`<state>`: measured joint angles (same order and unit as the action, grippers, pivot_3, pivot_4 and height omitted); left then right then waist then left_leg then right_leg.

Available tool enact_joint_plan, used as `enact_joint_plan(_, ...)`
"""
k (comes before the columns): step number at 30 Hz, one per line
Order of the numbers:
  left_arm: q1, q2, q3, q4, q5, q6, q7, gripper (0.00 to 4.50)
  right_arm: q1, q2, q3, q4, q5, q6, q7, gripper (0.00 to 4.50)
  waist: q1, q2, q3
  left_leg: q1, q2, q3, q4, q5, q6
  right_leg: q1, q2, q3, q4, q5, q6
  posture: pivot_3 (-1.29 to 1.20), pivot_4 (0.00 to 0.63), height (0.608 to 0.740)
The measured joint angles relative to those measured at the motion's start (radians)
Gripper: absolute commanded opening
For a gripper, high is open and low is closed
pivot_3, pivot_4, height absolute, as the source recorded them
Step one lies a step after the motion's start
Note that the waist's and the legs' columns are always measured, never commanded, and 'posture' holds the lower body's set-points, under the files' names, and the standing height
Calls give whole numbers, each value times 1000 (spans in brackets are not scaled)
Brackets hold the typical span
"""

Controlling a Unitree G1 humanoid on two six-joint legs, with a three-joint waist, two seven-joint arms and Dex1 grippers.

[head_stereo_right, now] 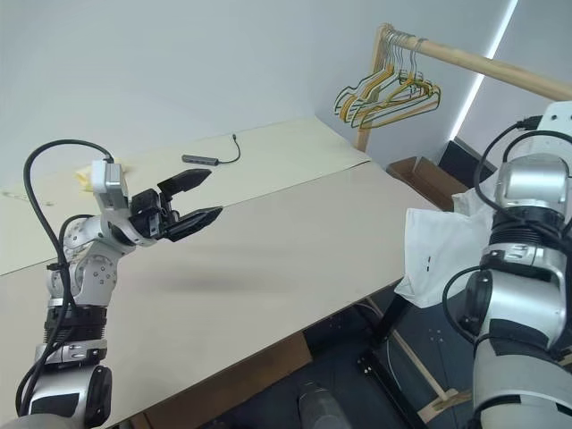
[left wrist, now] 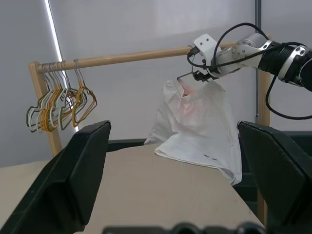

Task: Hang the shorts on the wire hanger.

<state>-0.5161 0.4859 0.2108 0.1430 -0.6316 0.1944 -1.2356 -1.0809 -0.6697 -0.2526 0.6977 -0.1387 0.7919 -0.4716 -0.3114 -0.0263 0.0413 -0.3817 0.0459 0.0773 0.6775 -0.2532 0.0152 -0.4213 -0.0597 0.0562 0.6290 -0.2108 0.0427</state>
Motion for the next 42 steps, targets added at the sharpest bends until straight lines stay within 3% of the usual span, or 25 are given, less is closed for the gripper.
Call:
enact_joint_plan(6,8,7,4,-4,4,1,29,4500,86,70,60,-205,-75,-22,-57,4475,3,0,0,1,0,1,0,0,0,-1,0,1,0,0,1,-144,0,740)
enact_joint_plan(12,71,49,57,-81,-27,54,113,4500,195,143,209,-482,-205,-86,-54,4475,14,0,0,1,2,2,-1,0,0,-2,1,2,1,0,1,-81,0,740)
enact_joint_plan(19,275,121,141,-211,-39,84,175,4500,269,256,413,-604,-137,-272,312,4475,85,-1,1,9,2,2,-1,0,0,0,2,3,1,1,-1,51,0,740)
enact_joint_plan(31,628,171,277,-439,-74,156,281,4500,353,211,598,-584,-55,-487,882,4475,299,-4,0,4,3,12,-2,-2,1,-5,0,-4,-2,3,-11,219,0,740)
enact_joint_plan(36,689,170,280,-476,-51,154,320,4500,382,179,635,-574,-79,-536,993,4475,356,-4,0,2,5,13,-2,-1,-1,-8,0,-10,-1,-2,-19,246,0,740)
enact_joint_plan(42,701,165,278,-500,-39,151,341,4500,385,205,640,-536,-127,-563,992,4475,385,-5,0,-5,5,13,-2,0,-3,-16,1,-11,2,0,-22,245,0,740)
